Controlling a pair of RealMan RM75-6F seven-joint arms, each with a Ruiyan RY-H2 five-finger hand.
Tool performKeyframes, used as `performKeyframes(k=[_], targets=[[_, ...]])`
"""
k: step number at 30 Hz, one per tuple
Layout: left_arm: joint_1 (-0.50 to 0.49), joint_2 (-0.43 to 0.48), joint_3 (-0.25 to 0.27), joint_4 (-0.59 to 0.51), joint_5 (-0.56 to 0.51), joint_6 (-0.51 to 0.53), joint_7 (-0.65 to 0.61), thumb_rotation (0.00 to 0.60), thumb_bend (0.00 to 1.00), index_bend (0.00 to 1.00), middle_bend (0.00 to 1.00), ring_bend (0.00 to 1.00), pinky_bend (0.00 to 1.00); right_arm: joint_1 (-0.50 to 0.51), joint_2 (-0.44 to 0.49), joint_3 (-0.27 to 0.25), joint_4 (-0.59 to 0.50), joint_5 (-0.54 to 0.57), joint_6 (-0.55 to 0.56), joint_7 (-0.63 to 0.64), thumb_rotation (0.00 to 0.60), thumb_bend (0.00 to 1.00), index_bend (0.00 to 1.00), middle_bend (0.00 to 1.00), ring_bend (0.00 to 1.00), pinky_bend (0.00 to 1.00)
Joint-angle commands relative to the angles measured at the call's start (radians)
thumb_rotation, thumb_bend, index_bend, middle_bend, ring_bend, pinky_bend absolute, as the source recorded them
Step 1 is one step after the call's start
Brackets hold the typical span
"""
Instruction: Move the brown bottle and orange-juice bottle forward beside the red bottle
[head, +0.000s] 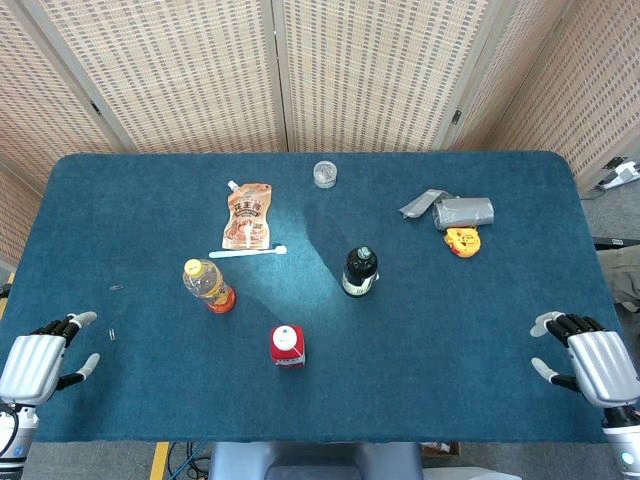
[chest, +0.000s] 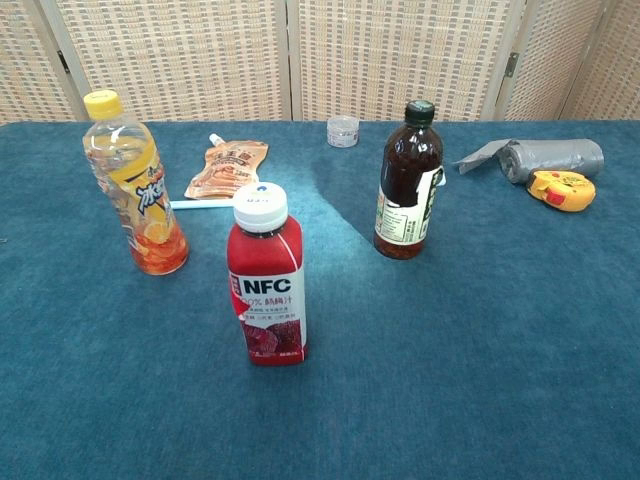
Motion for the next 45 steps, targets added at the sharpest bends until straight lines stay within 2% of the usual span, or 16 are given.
performKeyframes(k=[1, 4, 7, 10, 20, 27, 31, 40, 45], targets=[[0.000, 0.003, 0.001, -0.003, 0.003, 0.001, -0.001, 0.600, 0.24, 0.47, 0.35, 0.40, 0.56, 0.003, -0.004, 0.001, 0.002, 0.004, -0.008, -0.009, 0.600, 0.20, 0.48, 0.37, 0.36, 0.43], [0.001, -0.001, -0.001, 0.003, 0.002, 0.004, -0.006, 0.600, 0.24, 0.48, 0.33, 0.40, 0.56, 0.009, -0.007, 0.001, 0.006, 0.003, -0.019, -0.010, 0.600, 0.20, 0.47, 0.37, 0.36, 0.43], [0.001, -0.001, 0.000, 0.008, -0.006, -0.002, -0.010, 0.600, 0.24, 0.48, 0.33, 0.40, 0.56, 0.021, -0.005, -0.006, 0.016, -0.003, -0.044, 0.012, 0.600, 0.20, 0.38, 0.37, 0.34, 0.43], [0.004, 0.001, -0.001, 0.009, -0.010, 0.002, -0.010, 0.600, 0.24, 0.48, 0.32, 0.40, 0.56, 0.037, -0.005, -0.011, 0.022, -0.012, -0.068, 0.045, 0.600, 0.19, 0.34, 0.35, 0.33, 0.43], [0.010, 0.011, 0.006, 0.004, -0.001, 0.008, -0.022, 0.600, 0.24, 0.48, 0.32, 0.40, 0.56, 0.091, -0.042, -0.024, 0.061, -0.082, -0.102, 0.142, 0.600, 0.17, 0.28, 0.30, 0.26, 0.43], [0.017, 0.016, 0.012, -0.005, -0.004, 0.008, -0.016, 0.600, 0.24, 0.48, 0.32, 0.40, 0.56, 0.105, -0.070, -0.024, 0.081, -0.125, -0.061, 0.186, 0.600, 0.17, 0.28, 0.29, 0.24, 0.41], [0.018, 0.016, 0.015, -0.002, -0.011, 0.001, -0.014, 0.600, 0.24, 0.48, 0.32, 0.40, 0.56, 0.126, -0.080, 0.001, 0.096, -0.113, -0.061, 0.192, 0.600, 0.17, 0.28, 0.29, 0.24, 0.41], [0.018, 0.018, 0.012, 0.004, -0.028, -0.012, -0.017, 0.600, 0.24, 0.48, 0.32, 0.40, 0.56, 0.235, -0.124, 0.085, 0.148, -0.004, -0.192, 0.244, 0.600, 0.17, 0.28, 0.28, 0.24, 0.41], [0.020, 0.023, 0.012, 0.002, -0.028, -0.010, -0.021, 0.600, 0.24, 0.48, 0.32, 0.40, 0.56, 0.303, -0.179, 0.123, 0.206, 0.027, -0.250, 0.301, 0.600, 0.16, 0.28, 0.27, 0.23, 0.41]])
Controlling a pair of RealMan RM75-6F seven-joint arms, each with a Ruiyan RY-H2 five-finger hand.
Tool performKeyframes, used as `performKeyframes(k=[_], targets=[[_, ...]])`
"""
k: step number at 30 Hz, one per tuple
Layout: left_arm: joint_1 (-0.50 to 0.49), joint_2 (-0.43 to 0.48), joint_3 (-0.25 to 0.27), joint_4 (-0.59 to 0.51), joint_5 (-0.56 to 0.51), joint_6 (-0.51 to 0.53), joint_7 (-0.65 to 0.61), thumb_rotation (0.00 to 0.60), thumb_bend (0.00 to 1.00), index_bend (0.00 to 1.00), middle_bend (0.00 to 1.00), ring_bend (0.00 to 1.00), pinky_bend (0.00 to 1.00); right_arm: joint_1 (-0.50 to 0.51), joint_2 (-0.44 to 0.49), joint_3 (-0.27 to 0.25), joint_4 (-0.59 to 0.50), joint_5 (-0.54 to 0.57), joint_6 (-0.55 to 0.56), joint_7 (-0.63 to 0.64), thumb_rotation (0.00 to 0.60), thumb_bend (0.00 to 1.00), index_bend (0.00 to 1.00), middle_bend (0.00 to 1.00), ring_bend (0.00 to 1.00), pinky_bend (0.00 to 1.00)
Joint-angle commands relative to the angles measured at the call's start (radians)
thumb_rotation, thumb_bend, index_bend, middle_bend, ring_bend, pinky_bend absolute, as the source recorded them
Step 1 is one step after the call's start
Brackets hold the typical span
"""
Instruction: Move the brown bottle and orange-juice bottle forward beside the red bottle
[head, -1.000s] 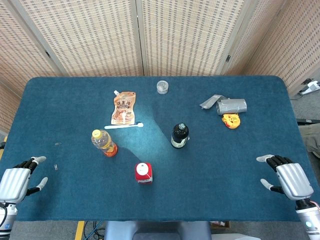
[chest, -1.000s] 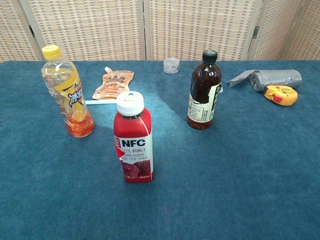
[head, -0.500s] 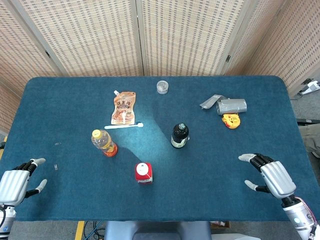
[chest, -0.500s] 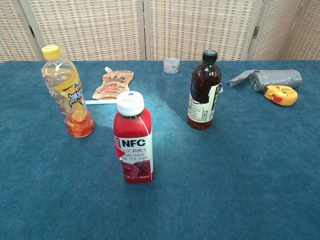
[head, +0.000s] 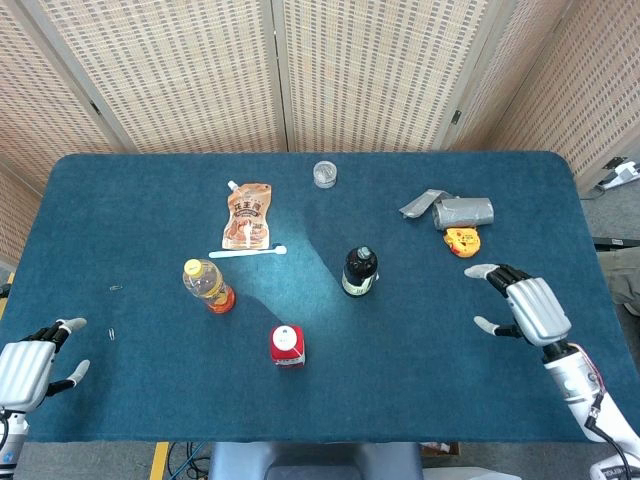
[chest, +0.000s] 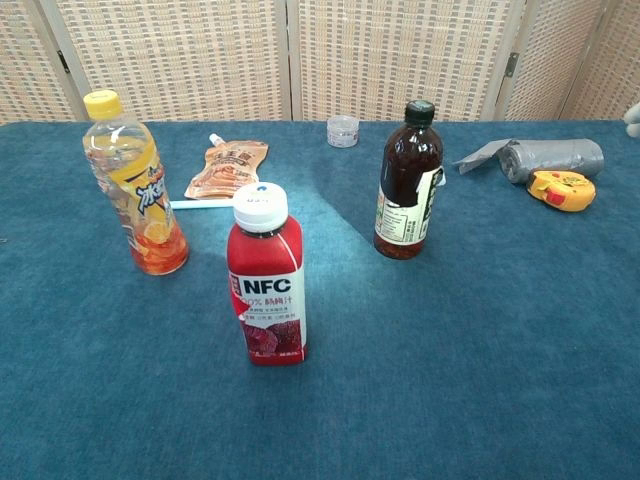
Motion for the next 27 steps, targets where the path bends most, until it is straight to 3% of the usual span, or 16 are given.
performKeyframes(k=[1, 9, 27], targets=[[0.001, 0.002, 0.000, -0.002, 0.001, 0.003, -0.002, 0.600, 0.24, 0.48, 0.32, 0.40, 0.56, 0.044, -0.043, 0.026, 0.042, 0.021, -0.037, 0.039, 0.600, 0.15, 0.28, 0.26, 0.23, 0.40], [0.006, 0.012, -0.002, -0.007, -0.002, 0.008, -0.003, 0.600, 0.24, 0.48, 0.32, 0.40, 0.56, 0.137, -0.149, 0.052, 0.125, 0.044, -0.115, 0.171, 0.600, 0.10, 0.09, 0.18, 0.19, 0.36], [0.015, 0.025, -0.001, -0.017, 0.002, 0.019, -0.015, 0.600, 0.24, 0.49, 0.32, 0.40, 0.56, 0.308, -0.342, 0.068, 0.282, 0.071, -0.246, 0.315, 0.600, 0.10, 0.08, 0.19, 0.19, 0.36]])
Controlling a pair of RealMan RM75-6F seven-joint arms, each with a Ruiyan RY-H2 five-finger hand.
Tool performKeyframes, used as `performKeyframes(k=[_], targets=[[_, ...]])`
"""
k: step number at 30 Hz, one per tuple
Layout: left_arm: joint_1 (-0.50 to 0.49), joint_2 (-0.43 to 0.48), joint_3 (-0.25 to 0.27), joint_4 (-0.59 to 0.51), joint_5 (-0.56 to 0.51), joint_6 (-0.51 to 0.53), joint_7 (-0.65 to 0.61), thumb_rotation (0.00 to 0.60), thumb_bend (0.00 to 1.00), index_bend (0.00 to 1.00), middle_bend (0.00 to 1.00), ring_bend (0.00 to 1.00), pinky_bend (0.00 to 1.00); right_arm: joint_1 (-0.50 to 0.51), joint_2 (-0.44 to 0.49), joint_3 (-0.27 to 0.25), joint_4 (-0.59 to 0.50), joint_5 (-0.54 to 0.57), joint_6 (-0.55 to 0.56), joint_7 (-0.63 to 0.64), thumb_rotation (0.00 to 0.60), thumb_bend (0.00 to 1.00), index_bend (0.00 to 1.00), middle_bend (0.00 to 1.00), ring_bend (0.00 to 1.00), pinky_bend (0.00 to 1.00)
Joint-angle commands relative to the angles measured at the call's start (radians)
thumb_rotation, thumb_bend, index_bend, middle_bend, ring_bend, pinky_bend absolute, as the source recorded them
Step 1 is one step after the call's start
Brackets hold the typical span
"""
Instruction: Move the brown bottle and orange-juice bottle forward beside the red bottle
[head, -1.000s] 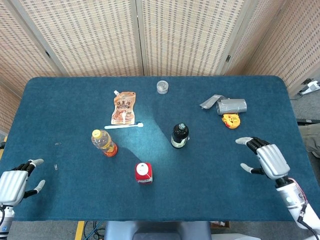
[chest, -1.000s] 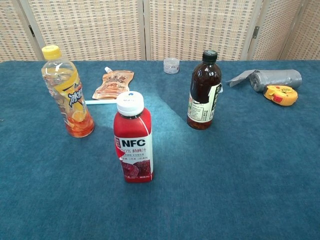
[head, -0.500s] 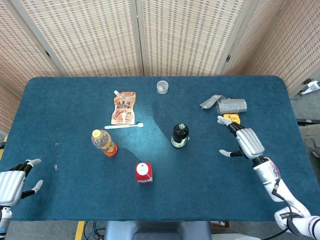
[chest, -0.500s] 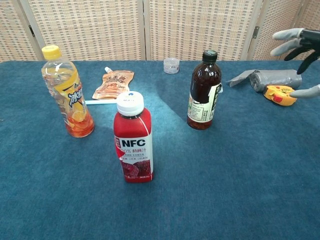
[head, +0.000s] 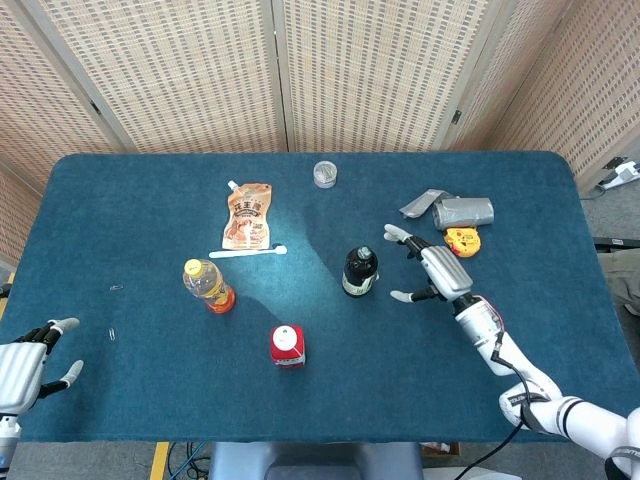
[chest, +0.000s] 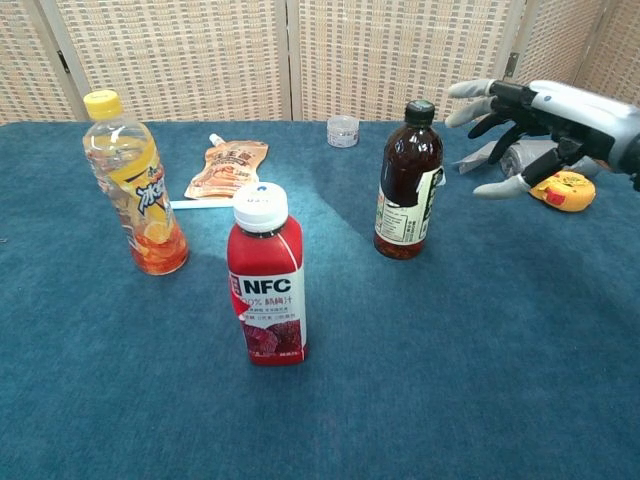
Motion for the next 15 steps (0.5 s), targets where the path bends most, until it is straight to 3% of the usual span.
performKeyframes(k=[1, 15], targets=[[0.001, 0.001, 0.000, -0.002, 0.001, 0.001, -0.002, 0.600, 0.24, 0.49, 0.32, 0.40, 0.56, 0.023, -0.026, -0.003, 0.024, 0.005, -0.022, 0.006, 0.600, 0.10, 0.08, 0.19, 0.19, 0.36], [0.004, 0.011, -0.002, -0.006, 0.000, 0.002, -0.028, 0.600, 0.24, 0.50, 0.32, 0.40, 0.56, 0.104, -0.153, 0.003, 0.164, 0.037, -0.080, 0.063, 0.600, 0.11, 0.12, 0.25, 0.20, 0.36]])
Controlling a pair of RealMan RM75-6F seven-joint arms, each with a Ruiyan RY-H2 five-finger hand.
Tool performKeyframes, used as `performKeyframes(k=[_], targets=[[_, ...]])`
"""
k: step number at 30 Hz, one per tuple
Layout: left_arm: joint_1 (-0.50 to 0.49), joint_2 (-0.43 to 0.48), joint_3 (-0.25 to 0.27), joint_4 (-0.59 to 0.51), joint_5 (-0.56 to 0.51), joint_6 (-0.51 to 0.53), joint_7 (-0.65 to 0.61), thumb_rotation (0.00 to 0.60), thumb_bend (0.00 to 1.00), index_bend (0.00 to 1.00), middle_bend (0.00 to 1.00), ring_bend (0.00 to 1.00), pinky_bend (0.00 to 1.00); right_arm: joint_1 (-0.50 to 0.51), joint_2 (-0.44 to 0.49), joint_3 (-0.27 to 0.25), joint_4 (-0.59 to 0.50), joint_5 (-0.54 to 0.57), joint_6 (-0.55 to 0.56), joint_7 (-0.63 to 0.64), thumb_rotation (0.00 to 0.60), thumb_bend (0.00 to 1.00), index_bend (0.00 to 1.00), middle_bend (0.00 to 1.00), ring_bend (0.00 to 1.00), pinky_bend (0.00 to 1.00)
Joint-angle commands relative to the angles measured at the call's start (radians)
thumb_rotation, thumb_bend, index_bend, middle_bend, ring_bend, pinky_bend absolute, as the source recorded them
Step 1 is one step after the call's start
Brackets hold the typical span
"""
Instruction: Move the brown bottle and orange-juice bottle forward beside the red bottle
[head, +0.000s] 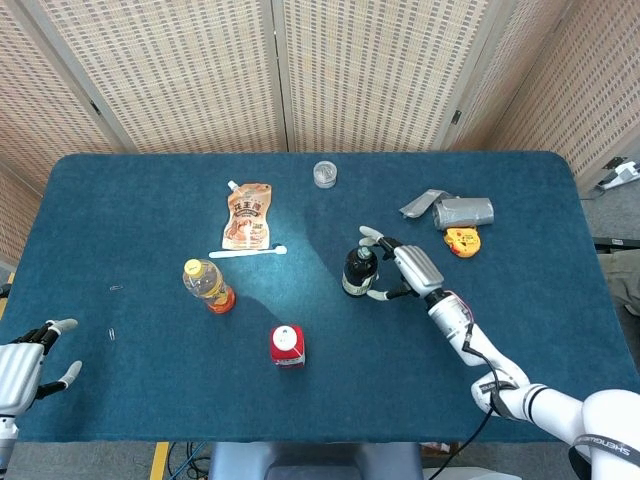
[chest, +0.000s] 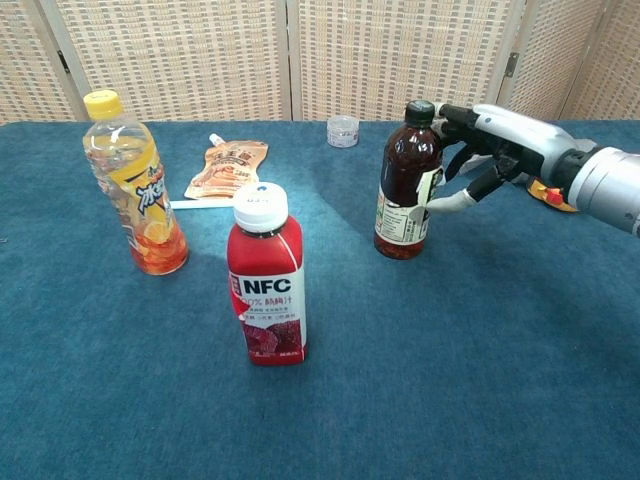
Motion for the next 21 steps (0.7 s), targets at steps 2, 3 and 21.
performKeyframes(k=[2, 3, 21], targets=[[0.001, 0.002, -0.002, 0.000, -0.003, 0.001, -0.008, 0.600, 0.24, 0.50, 0.32, 0.40, 0.56, 0.028, -0.038, -0.002, 0.049, 0.006, -0.027, 0.036, 0.600, 0.11, 0.12, 0.25, 0.20, 0.36], [0.001, 0.004, -0.004, 0.001, -0.005, 0.000, -0.011, 0.600, 0.24, 0.50, 0.32, 0.40, 0.56, 0.034, -0.048, -0.003, 0.060, 0.008, -0.034, 0.050, 0.600, 0.11, 0.12, 0.26, 0.20, 0.36], [0.008, 0.013, -0.001, -0.004, -0.004, 0.003, -0.013, 0.600, 0.24, 0.51, 0.32, 0.40, 0.56, 0.033, -0.129, -0.016, 0.152, 0.003, 0.049, 0.096, 0.600, 0.16, 0.48, 0.58, 0.53, 0.63]])
